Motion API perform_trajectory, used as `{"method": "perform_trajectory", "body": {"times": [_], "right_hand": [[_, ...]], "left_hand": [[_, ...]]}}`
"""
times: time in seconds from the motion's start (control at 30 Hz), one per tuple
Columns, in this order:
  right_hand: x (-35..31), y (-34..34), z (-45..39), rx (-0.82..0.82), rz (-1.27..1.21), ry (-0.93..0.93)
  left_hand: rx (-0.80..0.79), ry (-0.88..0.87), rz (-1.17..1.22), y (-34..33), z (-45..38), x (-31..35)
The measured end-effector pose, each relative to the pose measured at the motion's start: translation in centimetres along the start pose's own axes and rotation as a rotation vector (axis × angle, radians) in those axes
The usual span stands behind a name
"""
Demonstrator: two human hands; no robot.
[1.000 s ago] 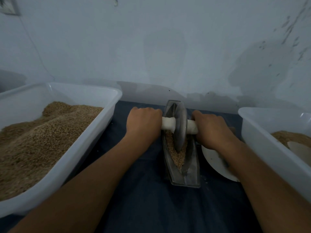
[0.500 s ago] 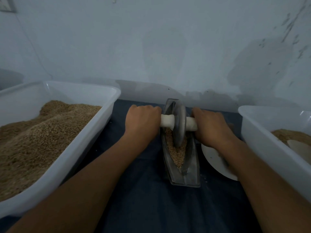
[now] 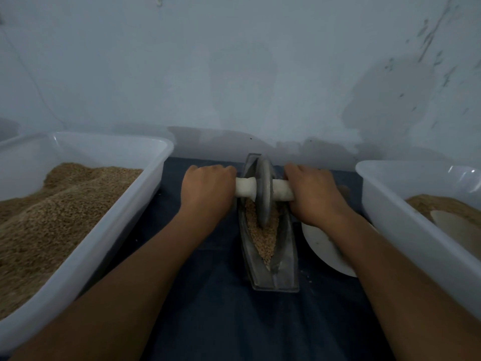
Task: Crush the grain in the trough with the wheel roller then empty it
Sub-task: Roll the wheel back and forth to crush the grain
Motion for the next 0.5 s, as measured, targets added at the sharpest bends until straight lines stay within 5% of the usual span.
{"method": "perform_trajectory", "body": {"times": [0.5], "right_hand": [[1.3,-1.9,-2.2,-0.158,0.011,-0.074]], "left_hand": [[0.002,0.004,-0.037,-0.2,-2.1,0.5]]}}
Point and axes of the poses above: each hand's wrist, its own z-axis away from the middle knuckle, its own y-axis out of the back of the hand, x = y × z, the point moved 7 cm from there along -z, towards the middle knuckle, and after that the axes turned 1 degree about y, right-handed, at the moved point
